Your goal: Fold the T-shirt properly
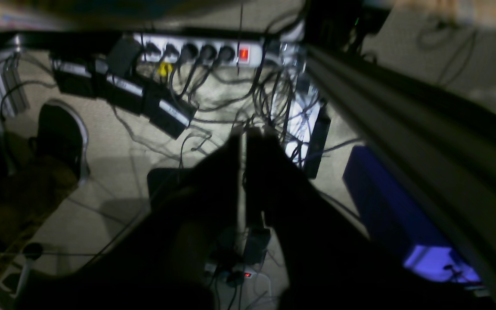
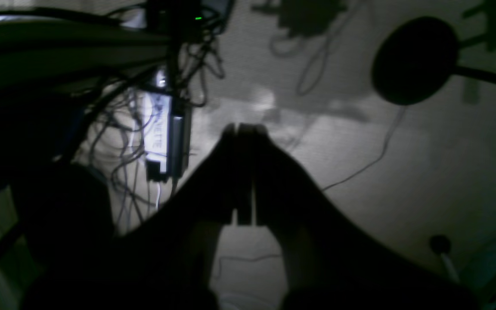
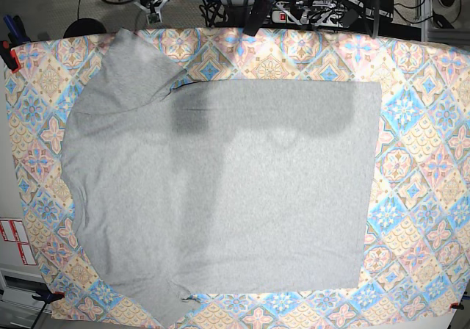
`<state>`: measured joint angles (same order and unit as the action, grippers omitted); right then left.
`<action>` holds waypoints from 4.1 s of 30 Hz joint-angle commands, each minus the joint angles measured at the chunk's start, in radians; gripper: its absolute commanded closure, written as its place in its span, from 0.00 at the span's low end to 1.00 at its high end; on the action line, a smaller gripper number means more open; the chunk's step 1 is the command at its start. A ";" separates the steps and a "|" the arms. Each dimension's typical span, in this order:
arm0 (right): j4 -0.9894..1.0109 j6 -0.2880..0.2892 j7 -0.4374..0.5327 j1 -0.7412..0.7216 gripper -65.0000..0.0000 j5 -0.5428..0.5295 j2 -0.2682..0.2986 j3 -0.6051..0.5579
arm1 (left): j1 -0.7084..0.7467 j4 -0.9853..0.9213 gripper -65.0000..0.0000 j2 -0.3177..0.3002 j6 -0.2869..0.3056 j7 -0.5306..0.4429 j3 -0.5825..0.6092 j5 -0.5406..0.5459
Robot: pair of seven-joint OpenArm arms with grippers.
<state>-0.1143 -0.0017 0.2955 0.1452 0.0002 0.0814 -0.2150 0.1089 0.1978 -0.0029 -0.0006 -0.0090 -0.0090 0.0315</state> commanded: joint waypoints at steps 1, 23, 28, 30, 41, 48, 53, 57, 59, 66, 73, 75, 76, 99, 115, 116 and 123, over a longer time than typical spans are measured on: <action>-0.012 -0.001 0.014 0.003 1.00 0.002 0.002 -0.002 | 0.021 -0.004 1.00 -0.003 -0.005 0.007 -0.003 0.006; -0.149 0.099 -0.034 0.110 1.00 -0.108 -0.012 0.110 | 0.048 -0.005 1.00 -0.016 -0.005 0.096 0.007 0.002; -0.144 0.099 -0.035 0.110 0.99 -0.107 -0.012 0.110 | 0.050 -0.005 1.00 -0.018 -0.003 0.096 0.007 -0.003; -0.144 0.099 -0.043 0.110 0.99 -0.107 -0.012 0.110 | 0.048 -0.005 1.00 -0.018 -0.003 0.096 0.007 -0.005; -0.144 0.099 -0.118 0.097 0.99 -0.108 -0.012 0.110 | 0.050 -0.005 1.00 -0.013 -0.003 0.094 0.007 -0.005; -0.144 0.099 -0.112 0.152 0.99 -0.105 -0.010 0.108 | 0.096 0.018 1.00 -0.052 -0.003 0.093 0.007 -0.006; -0.150 0.099 -0.112 0.218 1.00 -0.107 -0.002 0.116 | 0.211 0.171 1.00 -0.093 -0.003 0.093 0.007 -0.006; -0.153 0.099 -0.104 0.262 1.00 -0.107 0.039 0.118 | 0.308 0.300 1.00 -0.127 -0.003 0.093 0.007 0.000; -0.153 0.099 -0.057 0.294 1.00 -0.107 0.044 0.118 | 0.354 0.361 1.00 -0.147 -0.003 0.093 0.007 0.003; -0.338 0.098 0.043 0.449 1.00 -0.110 0.103 0.130 | 0.533 0.642 1.00 -0.188 -0.003 0.093 0.007 0.003; -0.697 0.098 0.038 0.634 1.00 -0.108 0.099 0.360 | 0.707 0.983 1.00 -0.211 -0.003 0.094 0.007 0.005; -0.792 0.098 0.038 0.675 1.00 -0.108 0.099 0.397 | 0.760 1.081 1.00 -0.213 -0.003 0.094 0.007 0.005; -0.842 0.098 0.038 0.695 1.00 -0.108 0.099 0.409 | 0.783 1.133 1.00 -0.213 -0.003 0.096 0.007 0.005; -1.610 0.099 -0.241 0.858 1.00 -0.105 0.097 0.470 | 0.797 1.638 0.76 -0.233 -0.005 0.214 -0.072 0.325; -1.699 0.099 -0.379 0.812 1.00 -0.108 0.094 0.392 | 0.444 1.455 0.67 -0.228 -0.005 0.700 -0.319 0.933; -1.699 0.099 -0.379 0.812 1.00 -0.108 0.094 0.392 | 0.432 1.429 0.67 -0.228 -0.005 0.700 -0.319 0.933; -1.699 0.099 -0.379 0.812 1.00 -0.108 0.094 0.392 | 0.357 1.297 0.67 -0.228 -0.005 0.702 -0.319 0.934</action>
<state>-1.7985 0.1009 -0.1055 0.9443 -0.1059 0.1696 0.1711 0.4583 1.4940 -0.2256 0.0029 0.6823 -0.3256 0.9707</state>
